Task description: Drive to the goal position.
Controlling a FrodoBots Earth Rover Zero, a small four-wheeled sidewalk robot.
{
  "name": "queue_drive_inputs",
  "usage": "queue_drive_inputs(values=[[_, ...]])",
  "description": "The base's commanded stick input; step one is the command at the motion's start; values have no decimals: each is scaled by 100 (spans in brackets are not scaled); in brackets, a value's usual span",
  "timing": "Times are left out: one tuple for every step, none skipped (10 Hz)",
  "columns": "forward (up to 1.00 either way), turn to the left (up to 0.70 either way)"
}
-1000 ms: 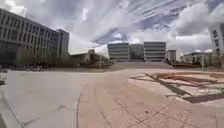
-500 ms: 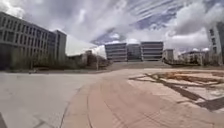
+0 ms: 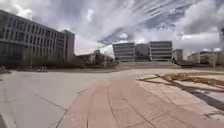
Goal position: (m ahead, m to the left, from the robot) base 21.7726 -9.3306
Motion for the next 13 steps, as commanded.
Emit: queue_drive_inputs(values=[[100, 20], [100, 14], [100, -16], [100, -40], [100, -40], [100, -40], [100, -40], [100, -40], [100, -39], [100, -25], [100, 6], [100, 9], [100, 0]])
